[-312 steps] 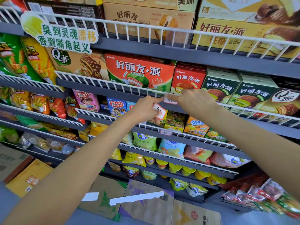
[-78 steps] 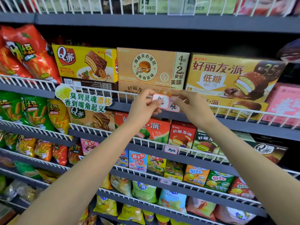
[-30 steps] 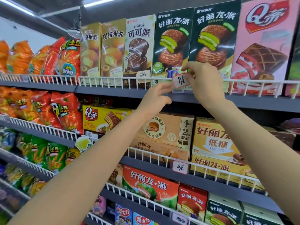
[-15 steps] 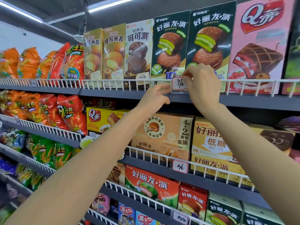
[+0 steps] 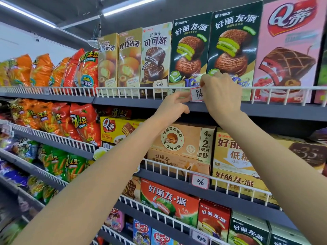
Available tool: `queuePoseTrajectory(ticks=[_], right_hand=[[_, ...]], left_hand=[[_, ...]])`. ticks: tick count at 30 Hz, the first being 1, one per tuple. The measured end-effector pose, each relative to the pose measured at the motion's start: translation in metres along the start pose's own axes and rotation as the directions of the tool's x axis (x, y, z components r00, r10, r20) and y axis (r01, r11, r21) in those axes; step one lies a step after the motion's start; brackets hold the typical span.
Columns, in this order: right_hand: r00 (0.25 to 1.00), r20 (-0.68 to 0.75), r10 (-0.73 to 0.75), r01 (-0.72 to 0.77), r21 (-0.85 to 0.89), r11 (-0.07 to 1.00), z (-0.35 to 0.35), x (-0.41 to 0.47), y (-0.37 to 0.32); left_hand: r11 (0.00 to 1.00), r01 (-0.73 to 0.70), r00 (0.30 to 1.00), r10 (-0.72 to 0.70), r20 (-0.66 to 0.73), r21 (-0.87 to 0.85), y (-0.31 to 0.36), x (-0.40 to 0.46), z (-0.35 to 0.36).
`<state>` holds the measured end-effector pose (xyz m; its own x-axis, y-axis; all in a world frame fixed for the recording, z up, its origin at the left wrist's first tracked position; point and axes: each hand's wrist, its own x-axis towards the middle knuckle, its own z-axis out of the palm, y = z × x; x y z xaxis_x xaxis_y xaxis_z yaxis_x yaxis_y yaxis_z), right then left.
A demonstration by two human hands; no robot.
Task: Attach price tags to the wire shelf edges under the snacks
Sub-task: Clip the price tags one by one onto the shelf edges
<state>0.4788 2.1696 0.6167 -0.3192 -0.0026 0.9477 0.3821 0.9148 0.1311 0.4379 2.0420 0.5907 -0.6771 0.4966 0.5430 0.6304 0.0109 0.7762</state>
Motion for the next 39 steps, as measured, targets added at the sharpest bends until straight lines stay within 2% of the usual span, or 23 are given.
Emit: queuePoseTrajectory(ticks=[8, 13, 20, 35, 39], right_hand=[[0.998, 0.024, -0.050, 0.050, -0.019, 0.999, -0.004, -0.003, 0.001], [0.999, 0.007, -0.042, 0.042, -0.008, 0.999, 0.001, -0.007, 0.002], [0.998, 0.055, -0.031, 0.032, -0.016, 0.999, -0.002, -0.005, 0.006], [0.998, -0.035, -0.051, 0.052, 0.019, 0.998, 0.007, -0.011, 0.011], [0.996, 0.048, -0.079, 0.078, 0.014, 0.997, 0.001, -0.007, 0.015]], left_hand=[[1.000, 0.019, 1.000, -0.019, 0.008, 0.008, 0.001, -0.001, 0.001], [1.000, 0.018, 1.000, -0.018, 0.003, 0.012, 0.002, -0.001, 0.002], [0.999, 0.020, 1.000, -0.021, 0.010, 0.026, 0.002, 0.000, 0.001], [0.995, 0.011, 0.997, -0.003, -0.075, 0.101, 0.007, 0.014, 0.007], [0.991, 0.029, 0.997, -0.020, -0.071, 0.128, 0.009, 0.017, 0.006]])
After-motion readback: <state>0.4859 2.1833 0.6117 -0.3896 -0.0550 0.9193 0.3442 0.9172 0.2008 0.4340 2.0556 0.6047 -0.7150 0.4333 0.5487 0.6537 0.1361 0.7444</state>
